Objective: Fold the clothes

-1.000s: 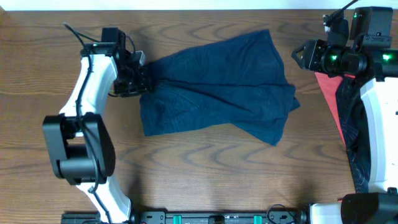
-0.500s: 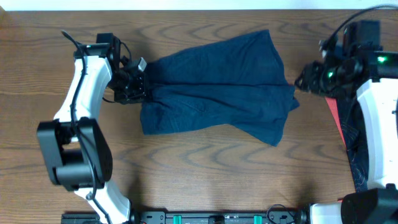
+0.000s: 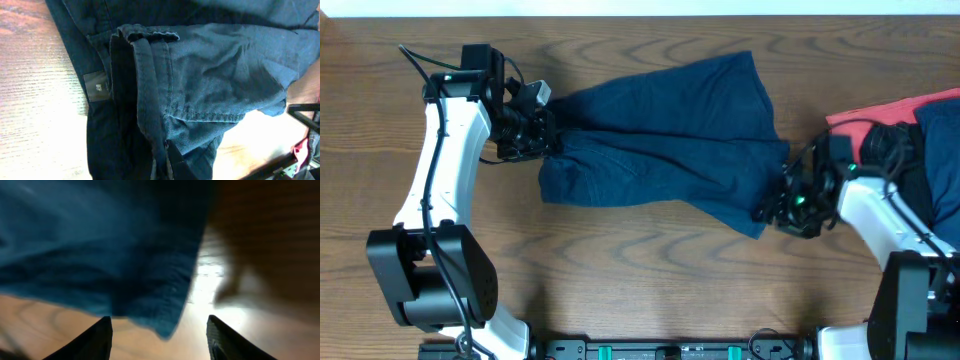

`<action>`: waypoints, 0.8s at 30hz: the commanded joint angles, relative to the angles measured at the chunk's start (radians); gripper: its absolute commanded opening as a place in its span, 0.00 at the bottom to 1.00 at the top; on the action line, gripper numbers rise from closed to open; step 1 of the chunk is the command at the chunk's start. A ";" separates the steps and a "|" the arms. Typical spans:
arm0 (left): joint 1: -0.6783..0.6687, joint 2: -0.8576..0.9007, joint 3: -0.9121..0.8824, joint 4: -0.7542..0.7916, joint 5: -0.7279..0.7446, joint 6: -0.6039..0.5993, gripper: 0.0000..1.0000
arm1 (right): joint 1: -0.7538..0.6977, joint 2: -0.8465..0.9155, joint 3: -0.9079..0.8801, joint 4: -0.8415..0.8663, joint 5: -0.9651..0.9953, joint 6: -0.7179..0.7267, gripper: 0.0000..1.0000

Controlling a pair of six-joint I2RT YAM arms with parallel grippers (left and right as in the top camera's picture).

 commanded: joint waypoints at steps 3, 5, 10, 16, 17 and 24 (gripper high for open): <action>0.002 -0.003 0.008 -0.003 0.006 0.018 0.06 | 0.046 -0.001 -0.113 0.128 -0.095 0.056 0.45; 0.002 -0.003 0.008 -0.003 0.006 0.018 0.06 | 0.049 -0.001 -0.120 0.148 -0.128 0.056 0.29; 0.002 -0.005 0.008 -0.023 -0.014 0.033 0.06 | 0.032 -0.024 -0.087 0.093 -0.126 0.040 0.01; 0.002 -0.031 0.008 -0.093 -0.058 0.037 0.06 | -0.047 -0.113 0.074 -0.110 -0.016 0.025 0.01; 0.002 -0.039 0.008 -0.111 -0.058 0.037 0.06 | -0.063 -0.132 0.111 -0.141 0.013 0.026 0.01; 0.002 -0.070 0.008 -0.319 -0.057 0.033 0.06 | -0.143 -0.206 0.277 -0.280 0.159 -0.008 0.01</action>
